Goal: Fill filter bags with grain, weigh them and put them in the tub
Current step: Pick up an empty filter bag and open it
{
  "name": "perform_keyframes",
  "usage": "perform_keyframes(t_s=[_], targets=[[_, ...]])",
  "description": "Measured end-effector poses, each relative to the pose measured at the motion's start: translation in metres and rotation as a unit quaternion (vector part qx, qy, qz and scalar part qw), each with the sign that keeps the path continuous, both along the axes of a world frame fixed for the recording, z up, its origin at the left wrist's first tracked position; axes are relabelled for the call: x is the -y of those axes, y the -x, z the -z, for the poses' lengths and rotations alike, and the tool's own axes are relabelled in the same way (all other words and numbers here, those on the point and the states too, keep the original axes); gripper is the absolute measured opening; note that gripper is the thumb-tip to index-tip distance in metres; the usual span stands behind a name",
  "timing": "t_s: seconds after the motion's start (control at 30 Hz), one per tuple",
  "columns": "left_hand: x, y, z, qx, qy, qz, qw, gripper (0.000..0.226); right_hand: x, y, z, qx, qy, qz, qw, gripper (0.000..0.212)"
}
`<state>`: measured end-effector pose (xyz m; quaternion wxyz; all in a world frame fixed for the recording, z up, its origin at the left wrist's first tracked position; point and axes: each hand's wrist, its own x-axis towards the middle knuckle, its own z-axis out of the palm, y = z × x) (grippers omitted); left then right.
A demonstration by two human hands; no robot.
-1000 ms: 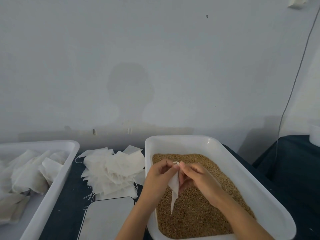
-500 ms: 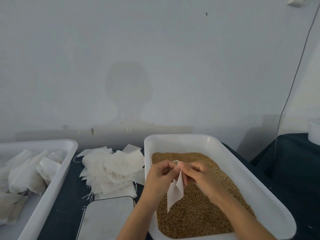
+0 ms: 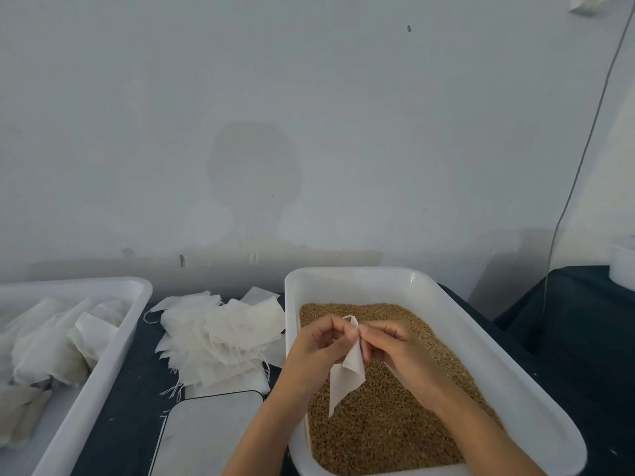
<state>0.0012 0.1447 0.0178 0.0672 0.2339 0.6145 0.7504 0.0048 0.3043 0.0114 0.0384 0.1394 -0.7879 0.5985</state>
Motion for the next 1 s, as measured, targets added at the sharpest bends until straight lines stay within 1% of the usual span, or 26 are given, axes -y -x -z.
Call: perform_keyframes(t_s=[0.13,0.3,0.4,0.5,0.6,0.7,0.83,0.93,1.0], targets=[[-0.0019,-0.0007,-0.0006,-0.016,0.019,-0.019,1.0,0.013,-0.0005,0.0008,0.0008,0.001,0.009,-0.002,1.0,0.05],[-0.0013,-0.0026,-0.0018,-0.032,0.036,-0.028,0.998,0.015,-0.0009,0.0022,0.0037,-0.003,-0.039,0.017,0.999,0.063],[-0.0013,-0.0028,-0.0031,-0.036,0.038,-0.03,0.998,0.014,0.0008,0.0026,0.0027,-0.008,-0.044,0.016,0.999,0.061],[-0.0014,-0.003,-0.003,-0.034,0.045,-0.025,0.998,0.014,0.0014,0.0023,0.0019,-0.009,-0.039,0.014,0.999,0.05],[-0.0026,-0.0023,-0.0016,-0.036,0.064,-0.047,0.996,0.017,0.0013,0.0004,0.0022,-0.006,-0.024,0.0,1.0,0.042],[-0.0021,-0.0025,-0.0026,-0.004,0.038,-0.035,0.999,0.021,0.0012,0.0012,0.0027,0.0,-0.029,-0.013,1.0,0.048],[-0.0003,-0.0017,-0.0027,0.016,0.015,-0.014,1.0,0.019,0.0006,0.0029,0.0042,-0.021,-0.081,0.0,0.997,0.058],[0.0003,-0.0001,-0.0014,0.017,0.022,-0.015,0.999,0.024,0.0004,0.0013,0.0024,-0.029,-0.122,0.021,0.992,0.06],[0.0007,0.0013,0.0004,0.008,0.036,-0.022,0.999,0.019,0.0011,0.0004,0.0007,-0.029,-0.133,0.027,0.99,0.057]])
